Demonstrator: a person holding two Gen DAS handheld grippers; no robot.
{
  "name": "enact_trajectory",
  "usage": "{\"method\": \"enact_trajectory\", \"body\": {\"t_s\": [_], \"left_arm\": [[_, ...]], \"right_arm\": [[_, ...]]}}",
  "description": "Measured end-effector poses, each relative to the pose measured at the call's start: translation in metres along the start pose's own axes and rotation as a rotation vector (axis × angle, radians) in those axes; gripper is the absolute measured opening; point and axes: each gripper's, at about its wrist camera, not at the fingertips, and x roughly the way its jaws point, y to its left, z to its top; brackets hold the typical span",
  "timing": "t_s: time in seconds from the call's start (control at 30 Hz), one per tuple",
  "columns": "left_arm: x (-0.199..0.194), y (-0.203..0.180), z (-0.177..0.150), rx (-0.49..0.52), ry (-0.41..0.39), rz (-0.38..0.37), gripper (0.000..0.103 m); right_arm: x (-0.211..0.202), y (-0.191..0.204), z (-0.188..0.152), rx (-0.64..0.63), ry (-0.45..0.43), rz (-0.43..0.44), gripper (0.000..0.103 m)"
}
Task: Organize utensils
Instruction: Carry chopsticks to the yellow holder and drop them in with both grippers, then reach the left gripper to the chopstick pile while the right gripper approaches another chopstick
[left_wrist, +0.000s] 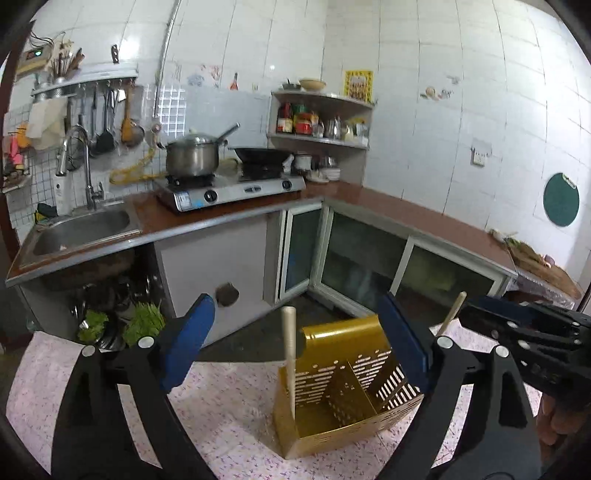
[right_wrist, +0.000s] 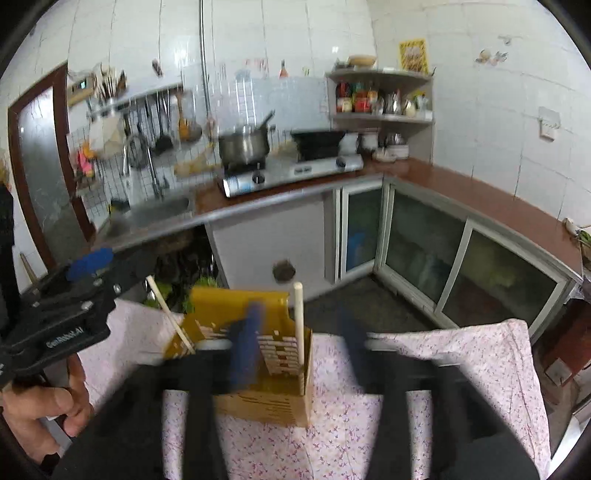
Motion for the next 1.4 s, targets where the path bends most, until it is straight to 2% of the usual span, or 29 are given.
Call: {"method": "enact_trajectory", "body": {"t_s": [0.13,0.2,0.23,0.3,0.4,0.47,0.53,0.57,0.63,0.7,0.73,0.83,0.97,1.07,1.1,1.17,1.23,1.4], "left_arm": [[-0.041,0.010,0.000,0.036,-0.037,0.020,0.089],[-0.074,0.024,-0.015,0.055,-0.061,0.061,0.096],[-0.093,0.035,-0.030,0.058,-0.063,0.098,0.098],[-0.117,0.053,-0.058,0.071,-0.039,0.138,0.098],[-0.152,0.093,-0.114,0.049,0.036,0.198,0.098],[-0.173,0.123,-0.151,0.021,0.084,0.244,0.098],[-0.190,0.148,-0.183,0.006,0.111,0.332,0.098],[-0.196,0.155,-0.193,0.016,0.114,0.351,0.098],[-0.200,0.165,-0.212,0.024,0.150,0.369,0.098],[-0.205,0.170,-0.223,-0.019,0.173,0.325,0.098],[-0.206,0.169,-0.228,-0.049,0.193,0.276,0.097],[-0.206,0.154,-0.235,-0.048,0.218,0.187,0.097],[-0.185,0.130,-0.236,-0.003,0.271,0.155,0.097],[-0.162,0.120,-0.241,0.029,0.346,0.167,0.087],[-0.152,0.119,-0.242,0.029,0.372,0.170,0.079],[-0.133,0.117,-0.244,0.025,0.425,0.174,0.074],[-0.115,0.114,-0.250,0.043,0.482,0.203,0.063],[-0.096,0.119,-0.243,0.057,0.502,0.296,0.065]], "right_arm": [[-0.045,0.008,-0.010,-0.057,-0.073,-0.063,0.061],[-0.071,0.011,-0.039,-0.079,-0.080,-0.115,0.066],[-0.078,0.011,-0.051,-0.083,-0.066,-0.128,0.066],[-0.093,0.011,-0.097,-0.098,-0.001,-0.158,0.066],[-0.111,0.001,-0.154,-0.059,0.089,-0.207,0.066],[-0.121,-0.009,-0.181,-0.019,0.126,-0.238,0.066],[-0.130,-0.017,-0.199,0.011,0.144,-0.276,0.066],[-0.133,-0.020,-0.208,0.024,0.155,-0.295,0.066],[-0.137,-0.024,-0.220,0.049,0.184,-0.327,0.066],[-0.136,-0.025,-0.227,0.063,0.204,-0.335,0.065],[-0.135,-0.026,-0.228,0.066,0.208,-0.337,0.065],[-0.131,-0.022,-0.231,0.068,0.215,-0.332,0.065],[-0.123,-0.020,-0.230,0.078,0.214,-0.305,0.065],[-0.114,-0.018,-0.231,0.078,0.221,-0.290,0.065],[-0.111,-0.019,-0.231,0.075,0.221,-0.285,0.065],[-0.106,-0.022,-0.231,0.070,0.228,-0.269,0.065],[-0.102,-0.026,-0.231,0.062,0.233,-0.249,0.065],[-0.090,-0.041,-0.229,0.079,0.239,-0.180,0.065]]}}
